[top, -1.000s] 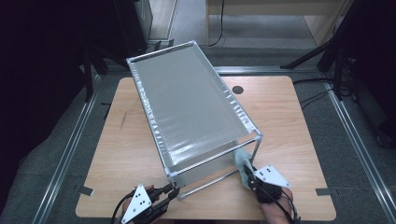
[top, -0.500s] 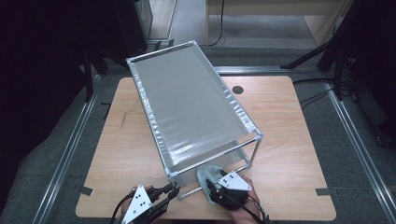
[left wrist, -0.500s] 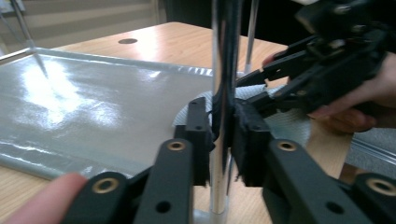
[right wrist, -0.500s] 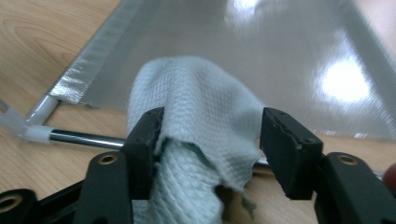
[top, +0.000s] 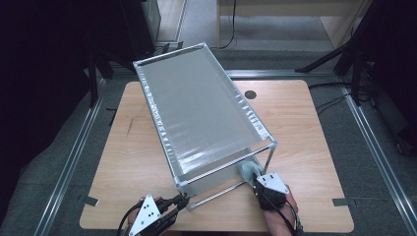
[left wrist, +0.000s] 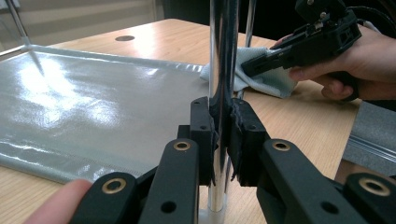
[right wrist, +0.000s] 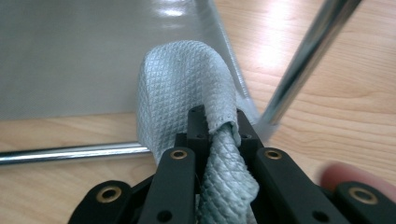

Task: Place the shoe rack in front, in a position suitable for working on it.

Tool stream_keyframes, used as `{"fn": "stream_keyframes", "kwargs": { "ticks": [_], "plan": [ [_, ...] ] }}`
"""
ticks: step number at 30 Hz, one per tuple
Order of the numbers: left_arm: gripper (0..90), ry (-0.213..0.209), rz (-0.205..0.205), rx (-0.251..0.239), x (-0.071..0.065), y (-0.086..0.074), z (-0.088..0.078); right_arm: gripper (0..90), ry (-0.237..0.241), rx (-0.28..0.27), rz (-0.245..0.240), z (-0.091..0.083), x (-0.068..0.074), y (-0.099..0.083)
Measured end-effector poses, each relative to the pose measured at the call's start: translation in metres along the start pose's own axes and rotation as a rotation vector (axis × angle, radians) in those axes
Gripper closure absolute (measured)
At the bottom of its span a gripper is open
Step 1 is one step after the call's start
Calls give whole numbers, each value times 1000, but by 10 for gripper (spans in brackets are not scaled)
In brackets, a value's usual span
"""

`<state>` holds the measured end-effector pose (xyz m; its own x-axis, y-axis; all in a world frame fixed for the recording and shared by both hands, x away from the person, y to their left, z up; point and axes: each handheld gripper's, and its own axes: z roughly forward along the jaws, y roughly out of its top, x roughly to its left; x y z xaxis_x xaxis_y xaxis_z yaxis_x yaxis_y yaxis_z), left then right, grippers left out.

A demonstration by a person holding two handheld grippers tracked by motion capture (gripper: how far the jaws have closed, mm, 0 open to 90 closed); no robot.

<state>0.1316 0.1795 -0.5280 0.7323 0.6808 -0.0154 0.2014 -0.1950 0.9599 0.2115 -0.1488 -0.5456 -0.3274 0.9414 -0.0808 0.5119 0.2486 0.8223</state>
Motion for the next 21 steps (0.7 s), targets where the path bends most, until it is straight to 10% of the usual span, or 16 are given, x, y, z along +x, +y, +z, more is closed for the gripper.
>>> {"fn": "stream_keyframes", "kwargs": {
  "ticks": [10, 15, 20, 21],
  "plan": [
    [821, 2, -13, 0, 0, 0, 1, 824, 253, 1, -66, -3, 68, -2],
    [820, 4, -17, 0, -1, 0, 2, 822, 426, -11, -158, -9, 124, -5],
    [820, 4, -15, 3, -1, 1, 2, 824, 416, -3, -176, -8, 120, -3],
    [820, 3, -17, 2, -1, 1, 2, 824, 365, 7, -150, -5, 102, -1]
  ]
}}
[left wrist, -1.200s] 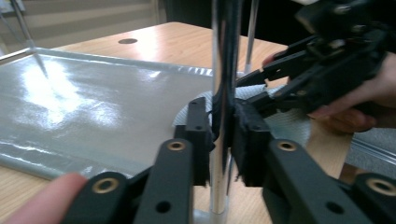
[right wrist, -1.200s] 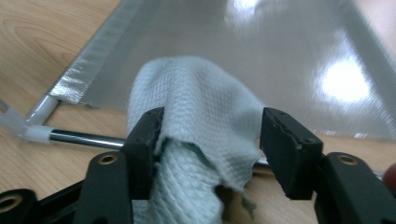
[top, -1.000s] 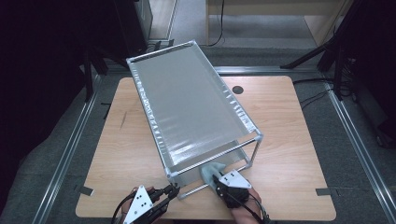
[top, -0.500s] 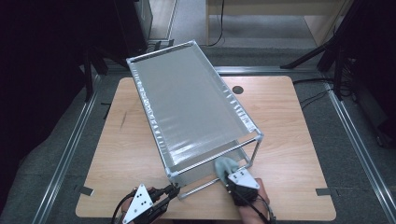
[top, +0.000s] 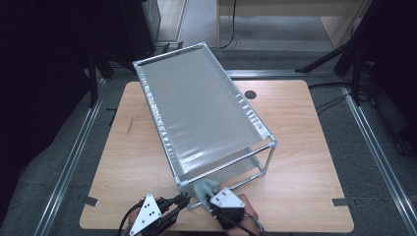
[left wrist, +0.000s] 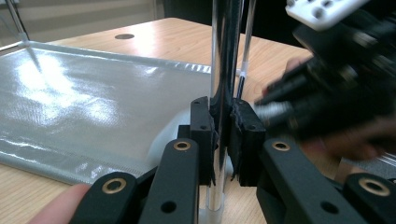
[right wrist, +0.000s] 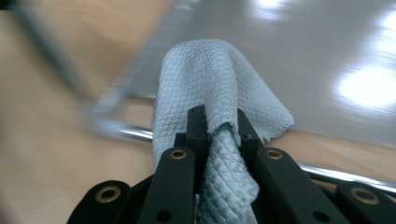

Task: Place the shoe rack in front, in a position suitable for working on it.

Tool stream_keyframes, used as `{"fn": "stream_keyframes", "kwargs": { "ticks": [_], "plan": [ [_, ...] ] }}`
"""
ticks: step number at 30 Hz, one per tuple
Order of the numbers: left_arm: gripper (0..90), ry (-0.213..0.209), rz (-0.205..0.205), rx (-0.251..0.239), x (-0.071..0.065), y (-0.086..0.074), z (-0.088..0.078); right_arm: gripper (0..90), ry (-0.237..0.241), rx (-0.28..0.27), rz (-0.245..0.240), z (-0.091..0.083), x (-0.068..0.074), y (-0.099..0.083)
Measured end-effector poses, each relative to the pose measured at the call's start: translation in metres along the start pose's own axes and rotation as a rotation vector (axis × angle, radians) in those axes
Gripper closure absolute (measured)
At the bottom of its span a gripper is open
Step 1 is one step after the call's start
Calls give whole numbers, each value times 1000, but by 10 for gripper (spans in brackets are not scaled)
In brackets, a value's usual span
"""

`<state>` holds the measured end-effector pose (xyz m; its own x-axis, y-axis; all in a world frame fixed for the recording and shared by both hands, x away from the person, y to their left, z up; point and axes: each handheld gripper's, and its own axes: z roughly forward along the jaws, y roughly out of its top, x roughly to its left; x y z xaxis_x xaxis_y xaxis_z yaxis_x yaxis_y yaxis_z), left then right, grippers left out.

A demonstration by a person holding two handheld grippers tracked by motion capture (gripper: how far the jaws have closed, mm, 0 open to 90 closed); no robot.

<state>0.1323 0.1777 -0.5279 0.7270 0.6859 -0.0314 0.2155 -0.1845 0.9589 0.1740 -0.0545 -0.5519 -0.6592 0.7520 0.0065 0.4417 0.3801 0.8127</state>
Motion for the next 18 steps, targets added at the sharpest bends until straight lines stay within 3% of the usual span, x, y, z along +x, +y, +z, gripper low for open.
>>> {"fn": "stream_keyframes", "kwargs": {
  "ticks": [2, 3, 4, 7, 8, 9, 10, 12, 14, 16, 17, 18],
  "plan": [
    [821, -2, 0, -1, 0, 0, 0, 824, -43, 11, 28, -4, -19, -1],
    [821, -2, 0, -1, 0, 0, 0, 824, -43, 11, 28, -4, -19, -1],
    [821, -3, 0, -1, 0, 0, 0, 825, -119, 16, 59, -10, -44, -3],
    [820, -5, 0, 0, 1, 0, 0, 824, -198, 25, 108, -17, -75, -5],
    [820, -5, 0, 0, 1, 0, 0, 824, -198, 25, 108, -17, -75, -5],
    [821, -6, 0, -1, 1, 0, 0, 823, -273, 27, 131, -22, -95, -8],
    [820, -6, -1, -1, 1, 0, 0, 821, -295, 26, 130, -23, -100, -9],
    [821, -10, -6, -4, 0, 0, 0, 827, -330, 27, 100, -23, -105, -10],
    [822, -11, -8, -5, 0, -1, 1, 832, -342, 28, 96, -20, -100, -8],
    [822, -17, -10, -5, 1, -1, 1, 832, -329, 27, 81, -17, -94, -7],
    [823, -16, -9, -4, 0, -1, 1, 831, -283, 29, 70, -10, -79, -4],
    [823, -19, -9, -4, 0, -1, 1, 830, -262, 29, 63, -7, -73, -2]
  ]
}}
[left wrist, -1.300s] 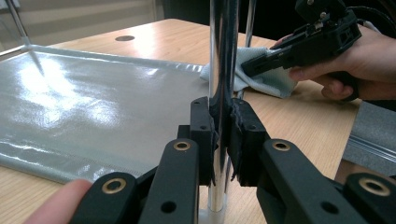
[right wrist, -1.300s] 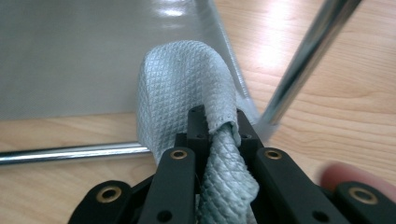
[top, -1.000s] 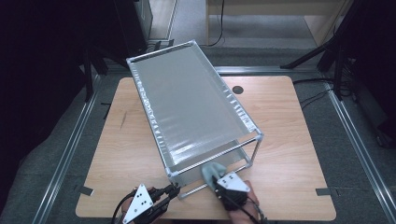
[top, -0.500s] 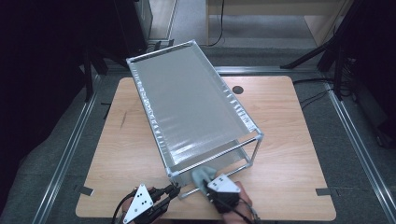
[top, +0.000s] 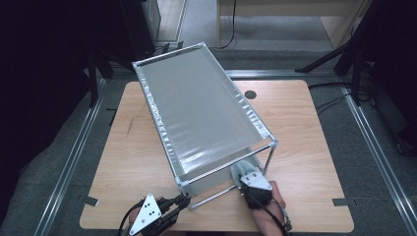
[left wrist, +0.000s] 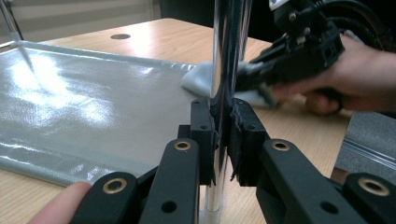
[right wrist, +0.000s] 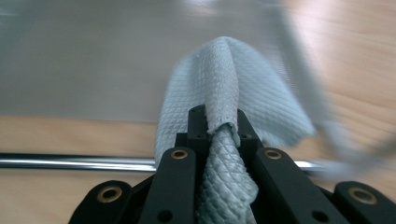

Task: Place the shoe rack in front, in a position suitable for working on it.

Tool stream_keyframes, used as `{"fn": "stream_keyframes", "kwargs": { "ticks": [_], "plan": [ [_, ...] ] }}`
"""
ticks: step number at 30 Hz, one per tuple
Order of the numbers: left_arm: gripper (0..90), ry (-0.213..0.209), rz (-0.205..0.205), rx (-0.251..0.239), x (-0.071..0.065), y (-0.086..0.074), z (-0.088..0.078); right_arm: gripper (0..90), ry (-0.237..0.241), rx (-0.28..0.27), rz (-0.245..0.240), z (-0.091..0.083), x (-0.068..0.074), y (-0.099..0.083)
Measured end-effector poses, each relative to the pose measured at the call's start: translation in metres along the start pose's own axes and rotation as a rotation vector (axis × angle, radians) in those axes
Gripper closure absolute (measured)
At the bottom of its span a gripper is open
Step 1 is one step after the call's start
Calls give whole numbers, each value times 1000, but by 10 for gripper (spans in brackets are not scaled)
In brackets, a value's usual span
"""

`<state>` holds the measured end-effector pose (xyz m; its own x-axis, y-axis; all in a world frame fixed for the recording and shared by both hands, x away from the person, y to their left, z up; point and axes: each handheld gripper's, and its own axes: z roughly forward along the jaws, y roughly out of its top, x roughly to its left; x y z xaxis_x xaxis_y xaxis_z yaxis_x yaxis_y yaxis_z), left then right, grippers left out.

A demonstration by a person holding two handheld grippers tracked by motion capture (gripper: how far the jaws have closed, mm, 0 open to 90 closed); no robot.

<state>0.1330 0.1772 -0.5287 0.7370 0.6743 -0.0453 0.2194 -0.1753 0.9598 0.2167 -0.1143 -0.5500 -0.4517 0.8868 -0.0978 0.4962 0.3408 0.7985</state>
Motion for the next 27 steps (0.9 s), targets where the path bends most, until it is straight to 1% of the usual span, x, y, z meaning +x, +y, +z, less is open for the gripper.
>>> {"fn": "stream_keyframes", "kwargs": {
  "ticks": [3, 5, 6, 8, 9, 10, 11, 12, 14, 15, 17, 19, 20, 22, 23, 24, 25, 26, 27],
  "plan": [
    [823, -3, 4, 1, -2, 0, 1, 825, 106, 1, -39, 4, 31, 3],
    [823, -9, 6, 0, -2, 0, 1, 819, 207, 1, -62, 5, 52, 5],
    [823, -9, 6, 0, -2, 0, 1, 816, 278, 2, -72, 5, 62, 5],
    [823, -14, 5, -2, -2, 0, 1, 814, 363, 3, -81, 4, 73, 6],
    [823, -15, 6, -2, -2, 0, 1, 814, 384, 3, -92, 4, 77, 6],
    [823, -16, 7, -1, -2, 0, 1, 812, 378, 2, -107, 4, 78, 6],
    [823, -17, 8, 0, -2, 0, 1, 809, 375, 7, -106, 5, 75, 7],
    [823, -17, 7, 1, -2, 0, 1, 809, 359, 11, -97, 5, 70, 7],
    [823, -18, 8, 1, -2, 0, 1, 807, 281, 15, -83, 8, 54, 6],
    [822, -19, 6, 0, -2, 0, 1, 809, 247, 18, -63, 8, 43, 6],
    [822, -20, 7, 0, -1, 0, 0, 810, 158, 23, -35, 8, 22, 5],
    [823, -21, 9, 0, -1, 0, 1, 809, 84, 29, 9, 8, 0, 4],
    [823, -22, 9, -1, -1, 0, 1, 806, 41, 28, 23, 8, -9, 3],
    [822, -25, 10, 0, -1, 0, 1, 777, -34, 24, 52, 8, -23, 1],
    [822, -26, 12, -1, -1, 0, 1, 779, -70, 22, 68, 8, -27, 1],
    [823, -27, 11, -2, -1, 0, 2, 798, -93, 19, 88, 8, -30, 0],
    [823, -26, 10, -2, -1, 0, 2, 816, -89, 19, 106, 8, -30, 0],
    [822, -26, 10, -2, -1, 0, 2, 816, -89, 19, 106, 8, -30, 0],
    [822, -28, 8, -5, -1, 0, 2, 827, -61, 21, 98, 9, -23, 1]
  ]
}}
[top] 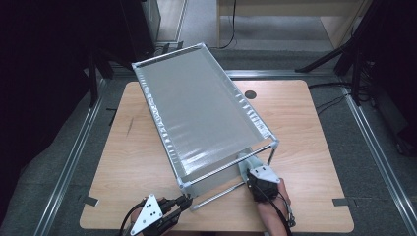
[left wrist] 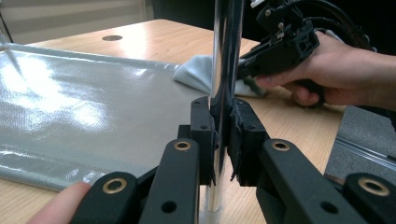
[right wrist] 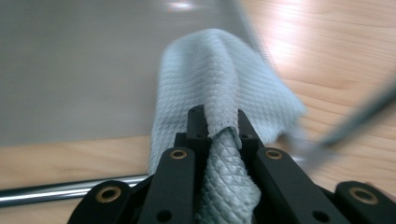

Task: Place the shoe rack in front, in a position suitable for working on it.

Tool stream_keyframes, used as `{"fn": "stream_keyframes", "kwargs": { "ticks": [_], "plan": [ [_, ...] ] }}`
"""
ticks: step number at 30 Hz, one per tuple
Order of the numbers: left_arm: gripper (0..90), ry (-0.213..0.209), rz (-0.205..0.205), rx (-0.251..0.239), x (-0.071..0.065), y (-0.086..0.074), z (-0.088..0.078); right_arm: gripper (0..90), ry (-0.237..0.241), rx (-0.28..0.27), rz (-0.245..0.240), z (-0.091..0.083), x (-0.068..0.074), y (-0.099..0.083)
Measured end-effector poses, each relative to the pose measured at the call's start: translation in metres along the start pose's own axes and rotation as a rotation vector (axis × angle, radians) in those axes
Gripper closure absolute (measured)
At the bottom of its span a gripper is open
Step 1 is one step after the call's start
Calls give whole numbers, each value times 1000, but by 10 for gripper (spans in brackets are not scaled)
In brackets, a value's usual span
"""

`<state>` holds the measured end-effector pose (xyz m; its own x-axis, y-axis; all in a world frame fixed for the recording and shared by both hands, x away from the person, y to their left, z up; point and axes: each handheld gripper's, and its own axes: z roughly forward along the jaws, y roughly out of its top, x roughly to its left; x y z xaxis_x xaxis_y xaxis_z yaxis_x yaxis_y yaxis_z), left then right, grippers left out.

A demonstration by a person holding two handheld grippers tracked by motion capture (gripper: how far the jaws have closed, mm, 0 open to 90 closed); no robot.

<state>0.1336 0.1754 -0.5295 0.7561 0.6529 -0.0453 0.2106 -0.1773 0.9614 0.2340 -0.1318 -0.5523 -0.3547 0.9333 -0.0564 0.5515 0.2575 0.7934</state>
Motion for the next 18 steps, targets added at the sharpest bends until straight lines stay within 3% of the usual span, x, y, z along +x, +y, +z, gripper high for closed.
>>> {"fn": "stream_keyframes", "kwargs": {
  "ticks": [2, 7, 9, 13, 16, 18],
  "plan": [
    [822, -2, 1, -1, 0, 0, 0, 830, 50, 1, -18, 1, 10, 0],
    [822, -7, 4, 1, 1, 0, 1, 827, 195, -2, -128, -1, 51, 0],
    [822, -7, 4, 1, 0, 0, 1, 825, 219, -4, -167, -2, 61, -1],
    [822, 1, 4, 4, -1, 1, 1, 820, 232, -3, -157, -2, 57, -1],
    [822, 0, 3, 4, -1, 1, 1, 817, 172, 2, -126, -1, 39, 0],
    [822, 2, 3, 5, -1, 1, 1, 816, 98, 6, -110, 0, 23, 0]
  ]
}}
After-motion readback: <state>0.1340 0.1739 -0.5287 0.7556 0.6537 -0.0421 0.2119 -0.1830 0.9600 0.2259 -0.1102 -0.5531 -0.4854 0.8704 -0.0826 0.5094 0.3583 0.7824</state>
